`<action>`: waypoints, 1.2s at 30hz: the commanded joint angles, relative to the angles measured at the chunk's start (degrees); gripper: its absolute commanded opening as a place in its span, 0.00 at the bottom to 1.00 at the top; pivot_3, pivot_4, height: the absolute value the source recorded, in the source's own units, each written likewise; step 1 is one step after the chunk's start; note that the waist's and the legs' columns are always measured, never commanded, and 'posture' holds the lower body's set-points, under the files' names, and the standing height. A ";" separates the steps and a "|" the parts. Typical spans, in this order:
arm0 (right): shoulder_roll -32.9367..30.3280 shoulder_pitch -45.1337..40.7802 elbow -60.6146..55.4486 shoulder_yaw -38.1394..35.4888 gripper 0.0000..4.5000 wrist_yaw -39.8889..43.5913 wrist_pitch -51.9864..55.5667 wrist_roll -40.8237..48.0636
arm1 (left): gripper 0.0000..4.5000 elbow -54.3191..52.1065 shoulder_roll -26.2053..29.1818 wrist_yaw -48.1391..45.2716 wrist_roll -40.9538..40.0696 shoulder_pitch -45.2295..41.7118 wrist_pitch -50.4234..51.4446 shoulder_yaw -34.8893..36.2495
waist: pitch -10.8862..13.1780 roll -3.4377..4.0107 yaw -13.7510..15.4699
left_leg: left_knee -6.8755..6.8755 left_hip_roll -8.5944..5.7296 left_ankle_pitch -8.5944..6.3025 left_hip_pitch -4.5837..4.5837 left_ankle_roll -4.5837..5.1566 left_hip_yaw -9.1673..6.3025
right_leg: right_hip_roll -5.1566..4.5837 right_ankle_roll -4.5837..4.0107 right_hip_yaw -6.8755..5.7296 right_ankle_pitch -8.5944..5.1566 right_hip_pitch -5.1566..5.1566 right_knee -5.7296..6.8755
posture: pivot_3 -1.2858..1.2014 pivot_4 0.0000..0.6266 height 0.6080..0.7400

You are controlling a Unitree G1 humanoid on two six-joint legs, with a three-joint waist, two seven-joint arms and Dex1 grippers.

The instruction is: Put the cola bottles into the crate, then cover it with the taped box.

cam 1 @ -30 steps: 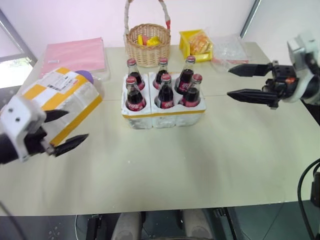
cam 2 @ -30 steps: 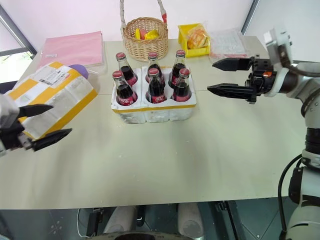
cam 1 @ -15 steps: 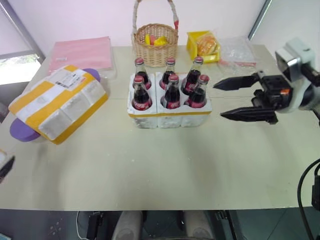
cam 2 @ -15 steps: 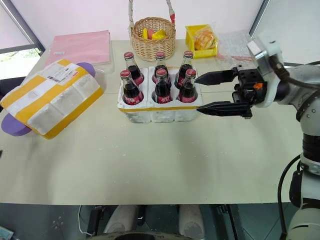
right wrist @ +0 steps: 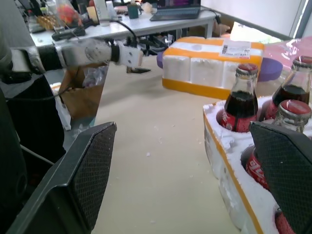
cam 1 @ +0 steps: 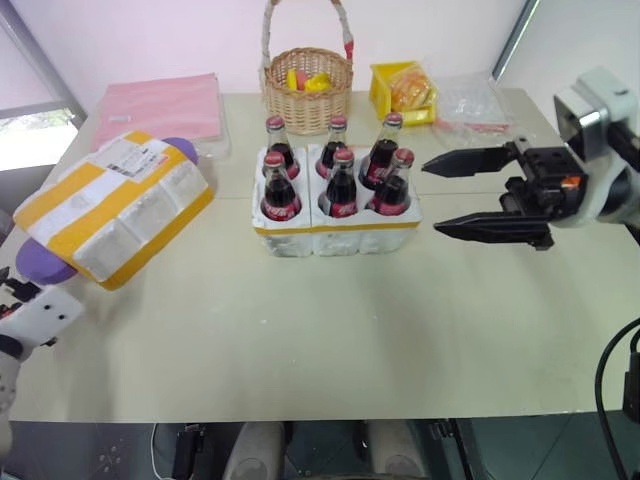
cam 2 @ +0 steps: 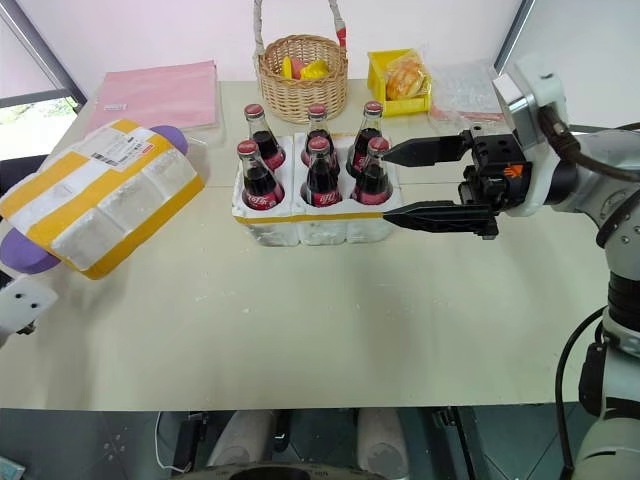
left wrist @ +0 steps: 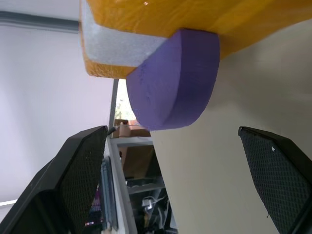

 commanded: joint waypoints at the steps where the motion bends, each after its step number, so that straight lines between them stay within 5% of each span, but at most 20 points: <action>1: -0.90 -0.55 -1.51 -2.84 0.99 -1.00 0.41 2.25 | 1.00 4.45 1.46 4.07 1.85 -3.45 -0.68 -2.11 | 0.00 0.00 0.04 | 0.00 0.00 0.00 0.00 0.00 0.00 | 0.00 0.01 0.00 0.01 0.00 0.00 | 0.52 0.24 0.98; 17: -1.79 2.10 -3.11 -3.98 0.99 -2.87 0.75 4.19 | 1.00 22.18 5.39 11.93 3.45 -19.14 -2.96 -13.66 | -0.02 -0.03 0.09 | 0.02 -0.03 0.00 0.00 0.00 -0.03 | 0.00 0.30 -0.02 0.17 -0.01 0.07 | 0.52 0.24 0.98; 26: -1.73 3.30 -3.89 -3.81 1.00 -2.99 0.46 4.06 | 0.13 23.88 7.31 12.29 2.19 -21.04 -3.64 -15.07 | -0.02 -0.02 0.09 | 0.02 -0.05 0.01 0.00 0.00 -0.01 | -0.02 0.35 0.00 0.20 0.00 0.07 | 0.52 0.24 0.98; 36: -1.55 4.57 -3.98 -3.85 1.00 -3.29 0.19 3.82 | 0.12 20.33 10.61 10.38 0.94 -21.04 -2.48 -13.11 | -0.03 -0.04 0.09 | 0.02 -0.05 0.01 0.00 0.00 -0.02 | -0.03 0.36 -0.01 0.20 0.00 0.07 | 0.52 0.24 0.98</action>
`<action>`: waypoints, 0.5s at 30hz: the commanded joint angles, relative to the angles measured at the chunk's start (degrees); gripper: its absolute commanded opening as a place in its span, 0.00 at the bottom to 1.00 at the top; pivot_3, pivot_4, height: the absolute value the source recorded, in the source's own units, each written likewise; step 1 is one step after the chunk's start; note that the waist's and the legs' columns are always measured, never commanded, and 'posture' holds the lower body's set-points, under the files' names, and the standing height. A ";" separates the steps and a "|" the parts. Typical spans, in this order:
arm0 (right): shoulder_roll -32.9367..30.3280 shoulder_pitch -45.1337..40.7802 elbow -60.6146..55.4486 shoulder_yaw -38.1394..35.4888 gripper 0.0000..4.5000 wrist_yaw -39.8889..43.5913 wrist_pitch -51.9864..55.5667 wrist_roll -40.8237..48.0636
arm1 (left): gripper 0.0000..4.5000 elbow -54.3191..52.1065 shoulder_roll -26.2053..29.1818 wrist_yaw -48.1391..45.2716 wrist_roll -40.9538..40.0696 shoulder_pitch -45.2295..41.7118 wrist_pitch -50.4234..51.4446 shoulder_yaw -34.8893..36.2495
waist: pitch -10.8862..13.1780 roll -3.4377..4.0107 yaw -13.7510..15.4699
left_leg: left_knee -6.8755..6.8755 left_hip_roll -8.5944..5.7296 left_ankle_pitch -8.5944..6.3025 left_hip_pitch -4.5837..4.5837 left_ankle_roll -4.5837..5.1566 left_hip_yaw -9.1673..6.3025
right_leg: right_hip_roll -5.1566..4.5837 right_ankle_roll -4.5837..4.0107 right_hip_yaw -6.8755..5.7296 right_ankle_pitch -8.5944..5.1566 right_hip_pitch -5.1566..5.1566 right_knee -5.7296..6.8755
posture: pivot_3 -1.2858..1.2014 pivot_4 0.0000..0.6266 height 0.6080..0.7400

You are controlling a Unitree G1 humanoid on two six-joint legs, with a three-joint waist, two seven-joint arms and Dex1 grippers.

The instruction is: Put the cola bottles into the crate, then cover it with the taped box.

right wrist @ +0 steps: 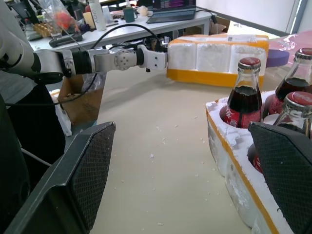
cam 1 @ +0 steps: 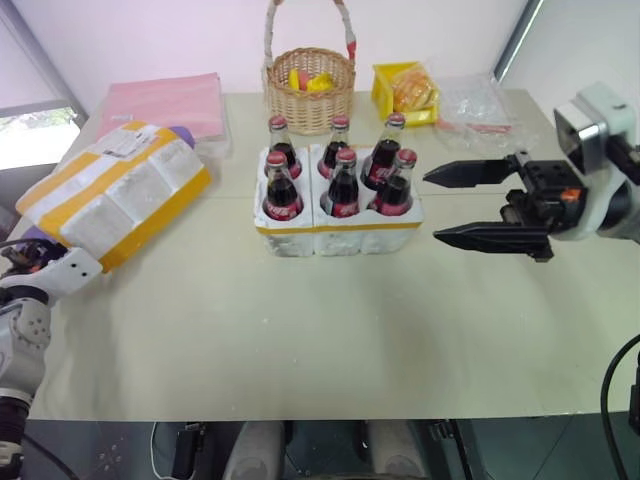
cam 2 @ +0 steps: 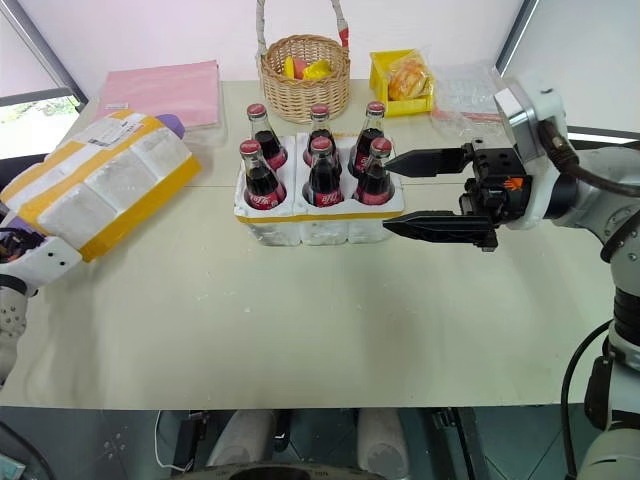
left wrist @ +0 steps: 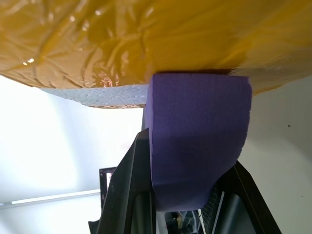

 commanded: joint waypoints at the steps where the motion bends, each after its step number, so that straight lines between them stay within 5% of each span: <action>1: -0.90 0.27 -1.46 -1.93 1.00 0.05 -1.18 0.52 | 0.12 -3.31 3.74 -1.18 -1.19 -0.28 0.61 2.95 | -0.01 -0.02 -0.01 | 0.00 0.00 0.00 0.00 0.00 0.00 | 0.00 0.00 0.00 0.00 0.00 0.00 | 0.52 0.24 0.98; 9: -2.37 0.87 1.50 -1.43 1.00 1.50 -3.34 -2.20 | 0.12 -8.00 10.91 -7.39 -5.99 -6.38 0.68 6.98 | -0.01 -0.03 0.03 | 0.00 0.00 0.00 -0.01 0.00 0.00 | 0.00 0.00 -0.01 0.00 0.01 -0.02 | 0.52 0.24 0.98; 15: -2.85 1.82 3.49 -1.64 1.00 1.71 -3.45 -3.23 | 0.12 -11.73 14.12 -14.30 -9.90 -20.77 -0.25 3.89 | 0.00 -0.04 -0.09 | 0.00 -0.01 0.00 -0.03 0.00 0.03 | 0.01 0.01 -0.01 0.00 0.01 -0.03 | 0.52 0.24 0.98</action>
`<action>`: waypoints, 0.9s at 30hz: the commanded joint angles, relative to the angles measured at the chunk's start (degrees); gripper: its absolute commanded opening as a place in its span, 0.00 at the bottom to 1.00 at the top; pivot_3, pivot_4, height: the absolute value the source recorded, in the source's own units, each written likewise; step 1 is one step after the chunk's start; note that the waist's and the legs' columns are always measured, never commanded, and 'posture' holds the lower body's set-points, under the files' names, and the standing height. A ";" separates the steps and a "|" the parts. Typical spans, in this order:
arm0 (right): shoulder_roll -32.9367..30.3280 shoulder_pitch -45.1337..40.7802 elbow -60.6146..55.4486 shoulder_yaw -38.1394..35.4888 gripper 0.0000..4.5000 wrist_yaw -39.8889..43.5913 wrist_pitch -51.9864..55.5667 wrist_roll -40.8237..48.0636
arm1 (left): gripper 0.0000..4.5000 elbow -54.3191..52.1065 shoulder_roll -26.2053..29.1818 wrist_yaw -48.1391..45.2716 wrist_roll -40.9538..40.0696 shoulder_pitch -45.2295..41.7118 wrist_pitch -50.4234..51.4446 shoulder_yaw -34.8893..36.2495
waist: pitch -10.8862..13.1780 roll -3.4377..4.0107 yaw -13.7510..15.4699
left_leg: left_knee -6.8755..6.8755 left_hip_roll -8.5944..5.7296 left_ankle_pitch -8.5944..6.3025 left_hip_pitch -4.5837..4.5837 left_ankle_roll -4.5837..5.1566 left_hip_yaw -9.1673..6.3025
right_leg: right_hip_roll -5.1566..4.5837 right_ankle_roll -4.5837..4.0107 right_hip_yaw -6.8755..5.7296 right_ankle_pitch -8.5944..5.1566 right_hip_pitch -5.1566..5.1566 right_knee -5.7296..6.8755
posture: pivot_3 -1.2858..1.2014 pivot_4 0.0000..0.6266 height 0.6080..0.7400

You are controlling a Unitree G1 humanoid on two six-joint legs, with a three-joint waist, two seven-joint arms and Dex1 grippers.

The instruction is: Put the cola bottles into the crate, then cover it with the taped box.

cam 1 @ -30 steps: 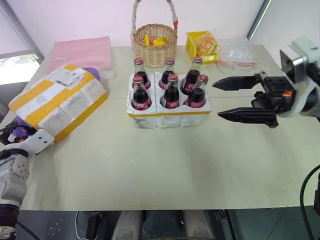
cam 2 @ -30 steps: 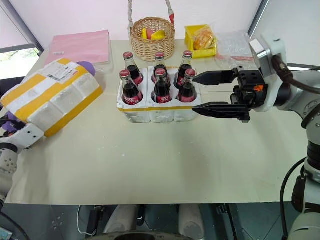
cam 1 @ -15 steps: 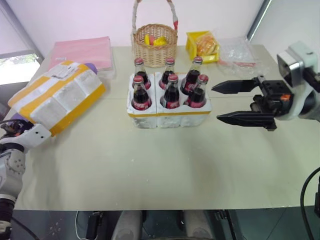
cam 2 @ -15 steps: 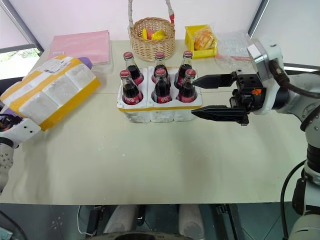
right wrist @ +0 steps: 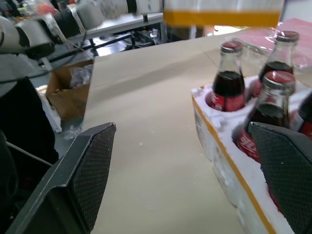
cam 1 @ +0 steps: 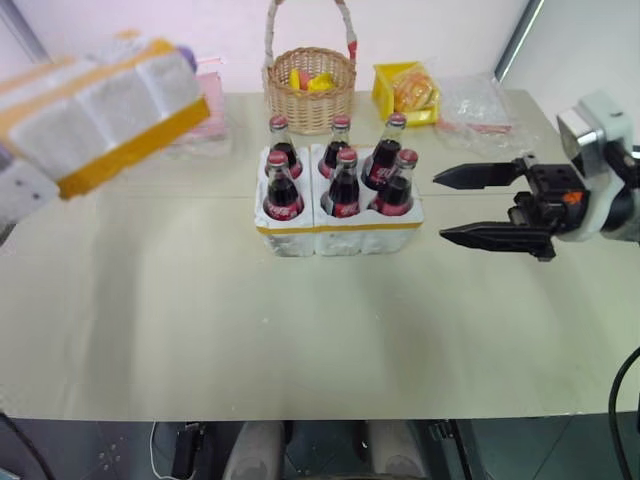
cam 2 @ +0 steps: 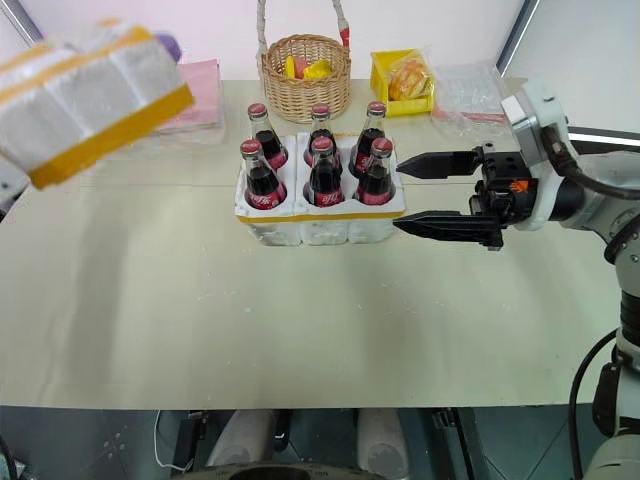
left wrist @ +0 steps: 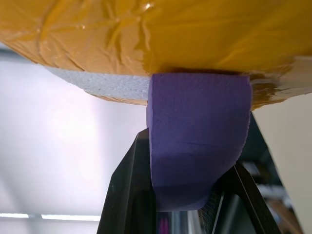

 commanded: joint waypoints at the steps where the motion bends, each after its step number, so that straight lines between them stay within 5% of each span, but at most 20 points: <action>1: -1.19 -0.02 0.52 -2.01 1.00 0.49 -0.29 0.40 | 0.12 -3.51 1.48 -3.72 -2.63 -6.78 -0.72 -0.52 | 0.00 0.00 -0.03 | 0.01 -0.01 0.00 0.00 0.00 0.01 | 0.00 0.01 0.00 0.00 0.00 0.02 | 0.52 0.24 0.98; 15: -1.89 5.45 -0.82 -6.02 1.00 -1.89 -1.00 -0.39 | 0.12 -13.89 -10.12 -18.53 -8.10 -21.81 -5.27 -13.83 | 0.01 -0.02 -0.05 | 0.11 -0.01 0.02 -0.01 0.03 0.02 | 0.05 0.12 0.02 0.06 0.04 0.08 | 0.52 0.24 0.98; 27: -2.50 7.03 0.12 -9.84 1.00 -4.35 0.39 1.03 | 0.12 0.80 -13.42 -16.32 -0.26 -27.04 -26.08 -22.36 | 0.01 -0.02 -0.12 | 0.14 -0.01 0.03 0.01 0.04 0.01 | 0.07 0.14 0.04 0.08 0.07 0.08 | 0.52 0.24 0.98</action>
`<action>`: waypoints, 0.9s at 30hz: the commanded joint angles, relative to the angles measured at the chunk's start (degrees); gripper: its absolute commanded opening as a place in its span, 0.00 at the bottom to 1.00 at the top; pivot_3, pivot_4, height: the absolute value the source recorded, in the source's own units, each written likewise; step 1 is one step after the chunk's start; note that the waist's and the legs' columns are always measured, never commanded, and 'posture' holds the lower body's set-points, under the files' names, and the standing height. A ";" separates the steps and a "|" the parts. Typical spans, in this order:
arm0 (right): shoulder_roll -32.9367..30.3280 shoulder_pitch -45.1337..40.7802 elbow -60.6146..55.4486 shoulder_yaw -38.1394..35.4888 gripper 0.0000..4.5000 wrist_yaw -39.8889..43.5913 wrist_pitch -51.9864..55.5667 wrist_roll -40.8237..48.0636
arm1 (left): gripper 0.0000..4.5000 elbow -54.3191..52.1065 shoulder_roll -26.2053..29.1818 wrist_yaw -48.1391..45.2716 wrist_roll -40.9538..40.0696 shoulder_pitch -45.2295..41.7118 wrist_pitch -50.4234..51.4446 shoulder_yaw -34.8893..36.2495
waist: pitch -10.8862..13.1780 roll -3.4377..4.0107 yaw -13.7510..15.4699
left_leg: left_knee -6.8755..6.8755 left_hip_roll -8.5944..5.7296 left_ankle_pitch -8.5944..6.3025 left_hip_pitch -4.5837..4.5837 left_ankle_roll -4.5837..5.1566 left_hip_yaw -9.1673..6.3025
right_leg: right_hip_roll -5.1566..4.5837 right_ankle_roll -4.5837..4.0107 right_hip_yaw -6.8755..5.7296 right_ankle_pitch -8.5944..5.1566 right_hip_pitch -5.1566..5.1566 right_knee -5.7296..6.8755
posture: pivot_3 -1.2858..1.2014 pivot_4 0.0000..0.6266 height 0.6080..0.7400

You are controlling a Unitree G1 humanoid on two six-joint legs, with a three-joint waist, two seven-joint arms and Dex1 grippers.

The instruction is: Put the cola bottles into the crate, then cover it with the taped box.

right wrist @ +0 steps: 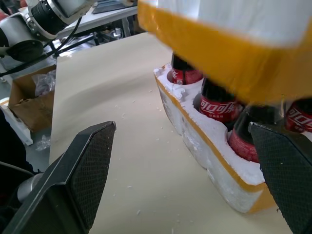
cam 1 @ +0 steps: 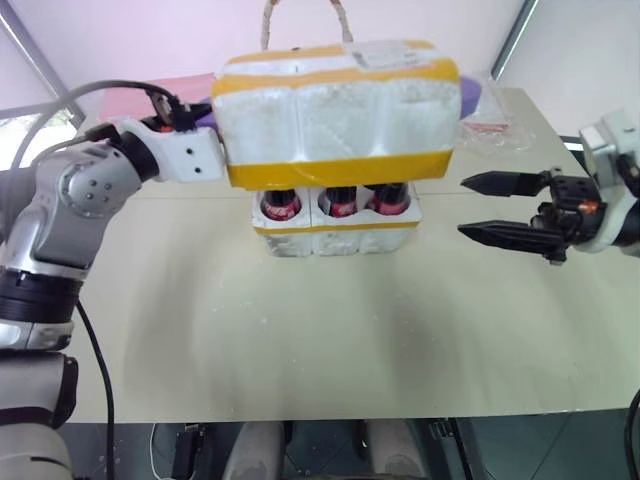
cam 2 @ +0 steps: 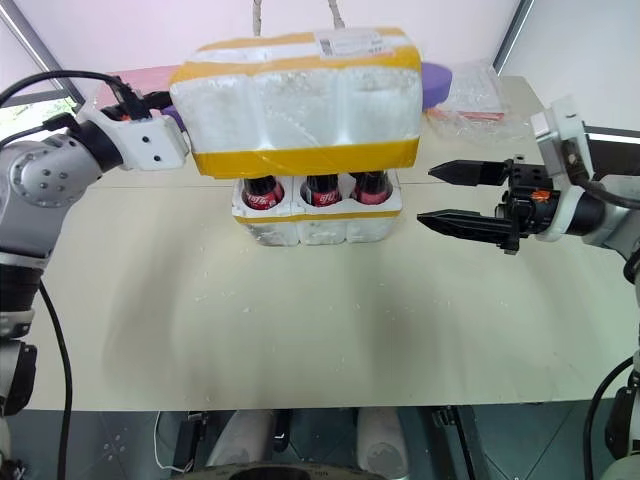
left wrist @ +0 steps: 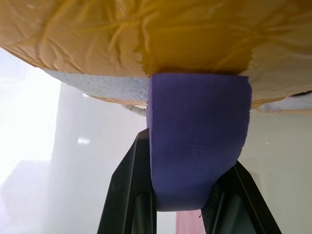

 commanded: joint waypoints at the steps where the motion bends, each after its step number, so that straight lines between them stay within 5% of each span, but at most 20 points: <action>1: -1.02 -0.62 -0.80 -3.46 1.00 -1.13 1.15 2.35 | 0.12 3.70 0.37 2.55 3.41 -3.29 -5.52 -0.61 | 0.00 0.00 -0.02 | 0.00 0.00 0.00 0.00 0.00 0.00 | 0.00 0.00 0.00 0.00 0.00 0.00 | 0.52 0.24 0.98; 14: -0.22 0.87 -1.74 -4.24 1.00 -3.35 1.13 3.26 | 0.12 0.11 -1.65 7.09 11.79 4.41 -10.18 -3.46 | 0.00 0.00 0.04 | -0.01 -0.01 0.00 0.01 0.00 -0.02 | 0.00 0.02 0.01 0.01 0.01 0.03 | 0.52 0.24 0.98; 22: 0.10 -0.25 -0.80 -2.61 1.00 -3.49 0.82 2.77 | 0.99 -4.41 -1.39 8.60 13.95 8.82 -8.91 -1.70 | -0.01 0.00 0.15 | 0.02 -0.03 0.00 0.01 0.00 -0.03 | -0.01 0.03 0.01 0.02 0.07 0.01 | 0.52 0.24 0.98; 27: -0.22 -0.21 0.28 -1.93 1.00 -3.02 0.33 1.96 | 0.99 -9.33 2.48 6.57 8.73 15.10 -9.21 3.52 | -0.01 0.00 -0.38 | -0.01 0.00 0.00 0.03 0.00 -0.03 | 0.00 0.03 0.01 0.02 0.05 0.01 | 0.52 0.24 0.98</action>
